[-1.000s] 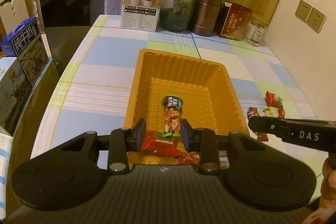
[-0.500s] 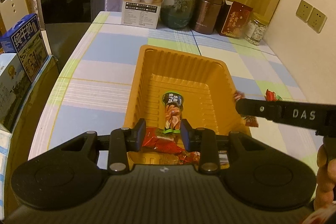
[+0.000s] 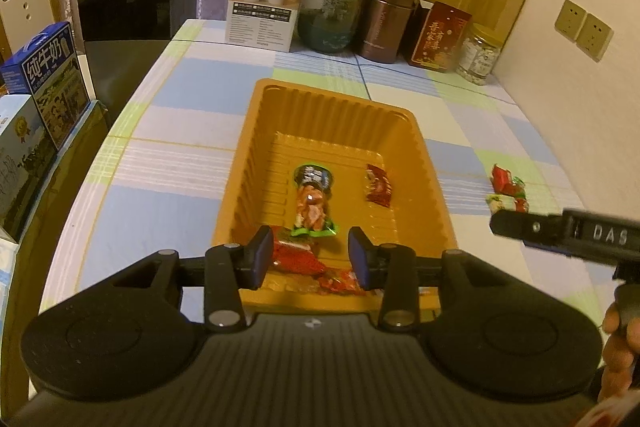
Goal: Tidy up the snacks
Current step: 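Withdraw both grippers from the tray toward the remaining candies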
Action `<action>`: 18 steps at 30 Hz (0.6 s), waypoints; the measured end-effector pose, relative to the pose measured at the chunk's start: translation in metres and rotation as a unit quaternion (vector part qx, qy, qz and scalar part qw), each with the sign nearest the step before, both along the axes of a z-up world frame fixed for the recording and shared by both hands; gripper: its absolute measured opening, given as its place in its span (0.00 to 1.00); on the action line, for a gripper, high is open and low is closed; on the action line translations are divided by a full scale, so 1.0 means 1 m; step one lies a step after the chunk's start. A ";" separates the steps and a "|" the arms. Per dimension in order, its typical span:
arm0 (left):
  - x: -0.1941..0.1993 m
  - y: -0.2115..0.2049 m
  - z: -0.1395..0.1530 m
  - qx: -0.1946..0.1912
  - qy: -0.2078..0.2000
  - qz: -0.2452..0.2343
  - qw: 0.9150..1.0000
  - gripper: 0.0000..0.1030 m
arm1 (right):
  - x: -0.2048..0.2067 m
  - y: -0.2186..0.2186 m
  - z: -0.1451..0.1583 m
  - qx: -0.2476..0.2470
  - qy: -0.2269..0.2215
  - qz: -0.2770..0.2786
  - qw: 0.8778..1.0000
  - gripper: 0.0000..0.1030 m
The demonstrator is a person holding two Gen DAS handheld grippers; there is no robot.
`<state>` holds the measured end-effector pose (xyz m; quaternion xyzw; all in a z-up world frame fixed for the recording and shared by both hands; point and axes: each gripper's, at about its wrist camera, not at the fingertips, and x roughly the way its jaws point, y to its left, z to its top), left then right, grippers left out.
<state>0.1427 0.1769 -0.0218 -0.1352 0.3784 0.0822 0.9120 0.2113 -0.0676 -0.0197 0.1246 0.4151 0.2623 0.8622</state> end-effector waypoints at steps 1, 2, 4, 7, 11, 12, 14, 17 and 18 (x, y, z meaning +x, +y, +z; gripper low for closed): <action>-0.002 -0.004 0.001 0.001 0.000 -0.001 1.000 0.38 | -0.002 -0.006 -0.001 -0.001 0.003 -0.006 1.000 0.66; -0.003 -0.007 0.002 0.001 0.000 -0.002 1.000 0.39 | -0.005 -0.012 -0.002 -0.002 0.006 -0.011 1.000 0.66; -0.005 -0.014 0.004 0.004 0.001 -0.006 1.000 0.41 | -0.011 -0.024 -0.004 -0.004 0.008 -0.019 1.000 0.66; -0.009 -0.026 0.007 0.008 0.001 -0.011 1.000 0.44 | -0.019 -0.038 -0.004 -0.009 0.008 -0.030 0.999 0.66; -0.013 -0.043 0.011 0.009 -0.001 -0.019 1.000 0.50 | -0.029 -0.060 -0.002 -0.015 0.005 -0.047 0.999 0.66; -0.014 -0.047 0.012 0.010 -0.001 -0.022 1.000 0.51 | -0.031 -0.065 -0.001 -0.015 0.004 -0.051 0.999 0.66; -0.015 -0.056 0.013 0.011 -0.002 -0.028 1.000 0.52 | -0.035 -0.075 0.001 -0.014 0.003 -0.060 0.998 0.66; -0.015 -0.067 0.015 0.013 -0.003 -0.038 0.999 0.54 | -0.040 -0.088 0.004 -0.014 0.003 -0.072 0.997 0.66; -0.015 -0.071 0.015 0.013 -0.003 -0.040 0.999 0.56 | -0.041 -0.092 0.004 -0.013 0.003 -0.076 0.997 0.66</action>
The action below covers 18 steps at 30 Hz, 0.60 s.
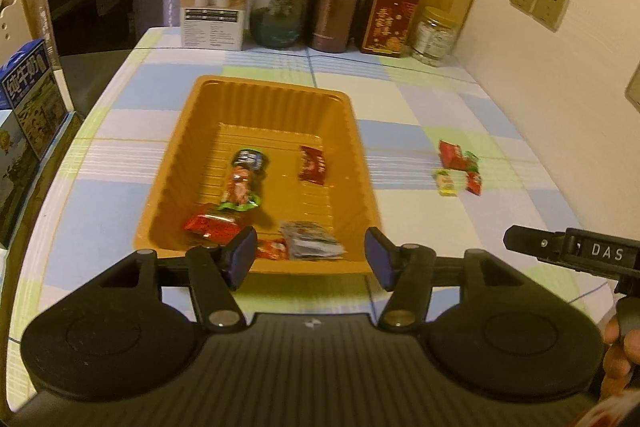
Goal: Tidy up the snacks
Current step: 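Withdraw both grippers from the tray toward the remaining candies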
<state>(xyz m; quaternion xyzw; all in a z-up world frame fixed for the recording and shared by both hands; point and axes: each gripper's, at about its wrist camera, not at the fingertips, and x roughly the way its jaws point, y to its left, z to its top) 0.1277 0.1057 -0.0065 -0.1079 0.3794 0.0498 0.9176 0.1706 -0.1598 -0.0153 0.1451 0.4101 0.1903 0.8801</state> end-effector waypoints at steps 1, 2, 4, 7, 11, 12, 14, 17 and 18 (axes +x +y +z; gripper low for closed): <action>0.000 -0.004 0.000 0.001 -0.001 -0.003 1.000 0.57 | -0.001 -0.004 0.001 0.000 0.000 -0.003 1.000 0.66; 0.000 -0.007 0.000 0.002 -0.001 -0.005 1.000 0.58 | -0.002 -0.008 0.001 0.001 0.000 -0.007 1.000 0.66; 0.000 -0.013 0.001 0.004 -0.002 -0.011 1.000 0.62 | -0.004 -0.016 0.002 0.001 0.000 -0.015 1.000 0.66; 0.002 -0.022 0.002 0.009 -0.005 -0.017 1.000 0.65 | -0.005 -0.028 0.002 0.002 0.000 -0.028 1.000 0.66; 0.007 -0.032 0.003 0.010 -0.008 -0.026 1.000 0.70 | -0.004 -0.043 0.002 0.005 0.000 -0.044 0.999 0.66; 0.009 -0.035 0.003 0.011 -0.010 -0.029 0.999 0.72 | -0.004 -0.047 0.002 0.005 -0.001 -0.048 0.999 0.66; 0.013 -0.041 0.003 0.011 -0.012 -0.034 0.999 0.76 | -0.004 -0.054 0.002 0.006 -0.001 -0.056 0.998 0.66; 0.018 -0.051 0.003 0.019 -0.018 -0.042 0.999 0.79 | -0.003 -0.065 0.001 0.005 -0.003 -0.068 0.998 0.66; 0.020 -0.055 0.002 0.022 -0.019 -0.046 0.999 0.80 | -0.003 -0.068 0.001 0.004 -0.003 -0.073 0.997 0.66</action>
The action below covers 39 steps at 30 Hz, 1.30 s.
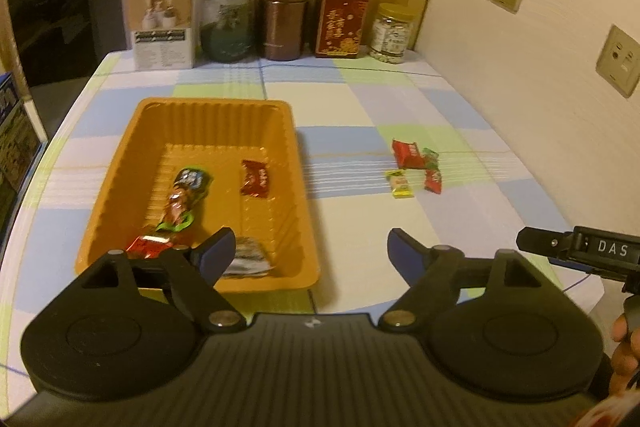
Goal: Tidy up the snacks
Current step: 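Withdraw both grippers from the tray toward the remaining candies, then grasp the small red candy with the right gripper while the left grasps the yellow-green candy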
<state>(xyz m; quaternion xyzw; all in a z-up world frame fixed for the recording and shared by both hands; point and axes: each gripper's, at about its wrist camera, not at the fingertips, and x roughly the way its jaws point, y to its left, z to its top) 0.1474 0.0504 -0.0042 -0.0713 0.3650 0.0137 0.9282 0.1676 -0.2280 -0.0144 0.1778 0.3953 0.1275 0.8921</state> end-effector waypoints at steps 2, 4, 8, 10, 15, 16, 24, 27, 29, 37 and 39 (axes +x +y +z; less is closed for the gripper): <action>0.005 -0.008 -0.001 0.003 -0.003 -0.007 1.000 0.83 | 0.001 -0.007 -0.001 -0.001 0.001 -0.008 1.000 0.66; 0.009 -0.015 -0.002 0.008 -0.006 -0.015 1.000 0.87 | 0.002 -0.013 -0.003 -0.001 0.001 -0.016 1.000 0.66; 0.018 -0.028 -0.003 0.013 -0.013 -0.023 1.000 0.91 | 0.007 -0.024 -0.006 -0.004 0.003 -0.030 1.000 0.66; 0.023 -0.034 -0.003 0.009 -0.017 -0.028 0.999 0.92 | 0.009 -0.029 -0.007 -0.008 0.004 -0.033 0.999 0.66; 0.039 -0.047 -0.006 0.009 -0.022 -0.039 0.999 0.95 | 0.020 -0.037 -0.008 -0.020 0.001 -0.038 0.999 0.66; 0.042 -0.050 -0.007 0.010 -0.021 -0.041 0.999 0.96 | 0.023 -0.039 -0.008 -0.021 -0.001 -0.039 0.999 0.66; 0.078 -0.064 -0.023 0.022 0.005 -0.055 0.998 0.96 | 0.052 -0.039 -0.010 -0.027 -0.013 -0.029 0.999 0.66; 0.092 -0.065 -0.029 0.026 0.014 -0.058 0.998 0.96 | 0.067 -0.035 -0.014 -0.030 -0.016 -0.019 0.999 0.66; 0.101 -0.067 -0.032 0.037 0.015 -0.059 0.997 0.96 | 0.078 -0.031 -0.018 -0.032 -0.015 -0.014 0.999 0.66; 0.134 -0.060 -0.047 0.053 0.023 -0.054 0.997 0.96 | 0.119 -0.007 -0.042 -0.046 -0.008 0.018 0.999 0.66; 0.141 -0.056 -0.051 0.054 0.024 -0.052 0.997 0.95 | 0.130 0.000 -0.052 -0.052 -0.004 0.029 0.998 0.63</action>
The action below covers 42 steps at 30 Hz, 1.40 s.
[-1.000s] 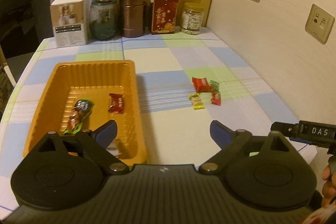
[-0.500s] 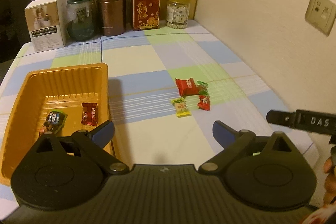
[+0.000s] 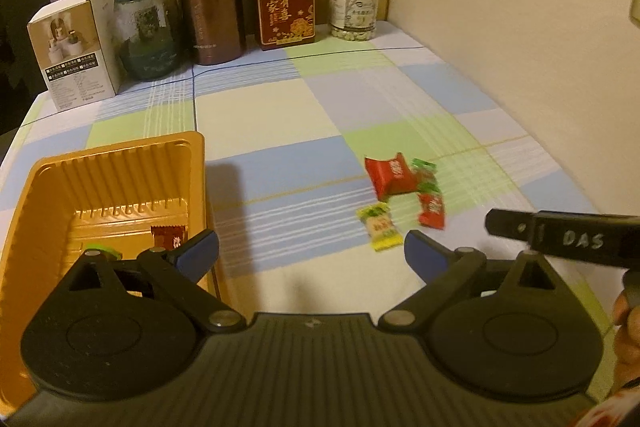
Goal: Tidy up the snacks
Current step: 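Grasp the small red candy with the right gripper while the left grasps the yellow-green candy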
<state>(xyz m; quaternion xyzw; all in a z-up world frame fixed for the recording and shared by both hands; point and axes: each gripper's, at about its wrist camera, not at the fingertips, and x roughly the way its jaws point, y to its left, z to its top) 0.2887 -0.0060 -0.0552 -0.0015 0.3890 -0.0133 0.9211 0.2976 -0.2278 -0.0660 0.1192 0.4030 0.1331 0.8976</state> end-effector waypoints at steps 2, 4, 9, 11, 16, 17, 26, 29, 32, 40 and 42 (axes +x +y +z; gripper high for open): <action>0.007 0.003 -0.003 0.001 0.002 0.000 1.000 0.95 | 0.010 0.006 -0.009 -0.002 0.005 0.009 1.000 0.54; 0.013 0.005 -0.005 0.003 0.003 0.000 1.000 0.95 | 0.020 0.011 -0.018 -0.004 0.010 0.013 1.000 0.52; 0.024 0.011 -0.010 0.006 0.004 0.000 1.000 0.95 | 0.043 0.023 -0.040 0.002 0.022 0.022 1.000 0.43; 0.028 0.014 -0.011 0.003 0.006 0.001 1.000 0.95 | 0.050 0.025 -0.046 0.007 0.024 0.019 0.999 0.41; 0.032 0.014 -0.013 -0.004 0.008 0.001 1.000 0.94 | 0.064 0.033 -0.053 0.005 0.020 0.021 1.000 0.33; 0.032 0.014 -0.014 -0.005 0.008 0.000 1.000 0.94 | 0.065 0.036 -0.053 -0.003 0.015 0.024 1.000 0.31; 0.036 -0.006 -0.020 -0.023 0.017 -0.020 0.999 0.89 | 0.048 0.022 -0.045 -0.019 0.001 -0.001 1.000 0.20; 0.038 -0.016 -0.023 -0.039 0.020 -0.018 0.999 0.88 | 0.039 0.003 -0.039 -0.005 -0.001 -0.029 1.000 0.20; 0.041 -0.025 -0.029 -0.051 0.022 -0.010 0.998 0.83 | 0.031 -0.012 -0.032 0.004 -0.007 -0.045 0.999 0.20; 0.051 -0.039 -0.053 -0.068 0.025 0.009 0.997 0.60 | 0.023 -0.033 -0.025 0.011 -0.012 -0.073 0.997 0.20; 0.053 -0.042 -0.058 -0.065 0.026 0.008 0.997 0.54 | 0.020 -0.035 -0.027 0.014 -0.012 -0.080 0.997 0.20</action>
